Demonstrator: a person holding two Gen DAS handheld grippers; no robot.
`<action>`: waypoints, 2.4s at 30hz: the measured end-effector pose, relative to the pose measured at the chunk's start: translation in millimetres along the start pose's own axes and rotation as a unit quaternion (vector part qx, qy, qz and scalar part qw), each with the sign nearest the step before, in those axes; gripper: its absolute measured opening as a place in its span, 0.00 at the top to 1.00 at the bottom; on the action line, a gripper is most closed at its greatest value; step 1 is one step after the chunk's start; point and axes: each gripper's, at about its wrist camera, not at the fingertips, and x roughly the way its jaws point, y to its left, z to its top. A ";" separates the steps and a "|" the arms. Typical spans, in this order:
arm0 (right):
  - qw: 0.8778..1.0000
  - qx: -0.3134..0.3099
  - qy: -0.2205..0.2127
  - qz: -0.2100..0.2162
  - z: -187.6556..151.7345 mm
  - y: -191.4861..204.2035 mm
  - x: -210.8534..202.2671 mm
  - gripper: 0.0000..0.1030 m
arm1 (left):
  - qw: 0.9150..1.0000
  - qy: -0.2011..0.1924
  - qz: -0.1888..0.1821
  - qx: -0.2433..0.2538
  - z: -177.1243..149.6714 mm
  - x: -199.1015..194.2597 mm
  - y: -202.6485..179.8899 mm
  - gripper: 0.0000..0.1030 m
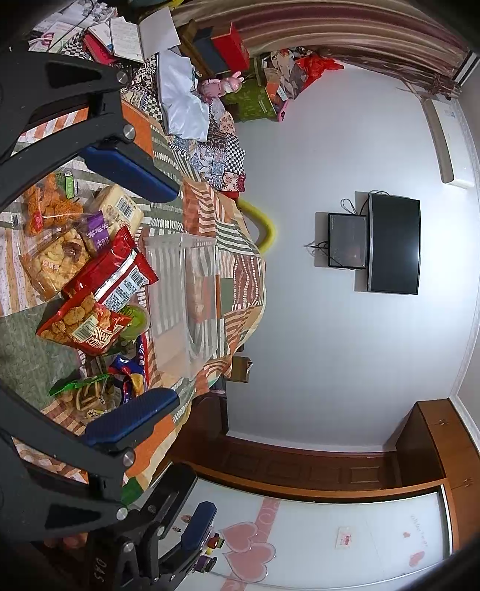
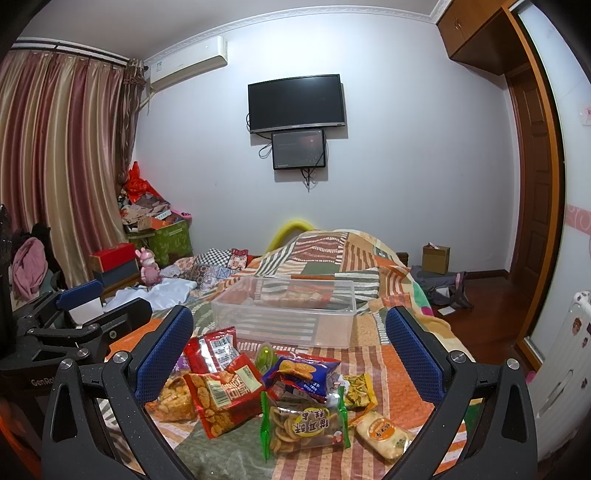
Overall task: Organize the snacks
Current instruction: 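Grasp the orange-red puffed snack bag with left tool while right tool grasps blue cracker packet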
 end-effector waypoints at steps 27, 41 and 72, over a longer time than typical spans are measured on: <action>0.994 0.001 0.114 -0.001 -36.6 -25.0 63.5 0.00 | 0.990 0.139 0.018 -0.024 -44.1 95.8 38.2 0.12; 0.984 0.032 0.173 0.036 -43.6 -32.4 107.5 0.15 | 0.973 0.227 -0.006 -0.038 -45.9 170.6 63.6 0.42; 0.978 0.037 0.199 0.044 -50.3 -39.0 105.3 0.47 | 0.958 0.262 -0.097 0.059 -69.1 145.9 -23.1 0.30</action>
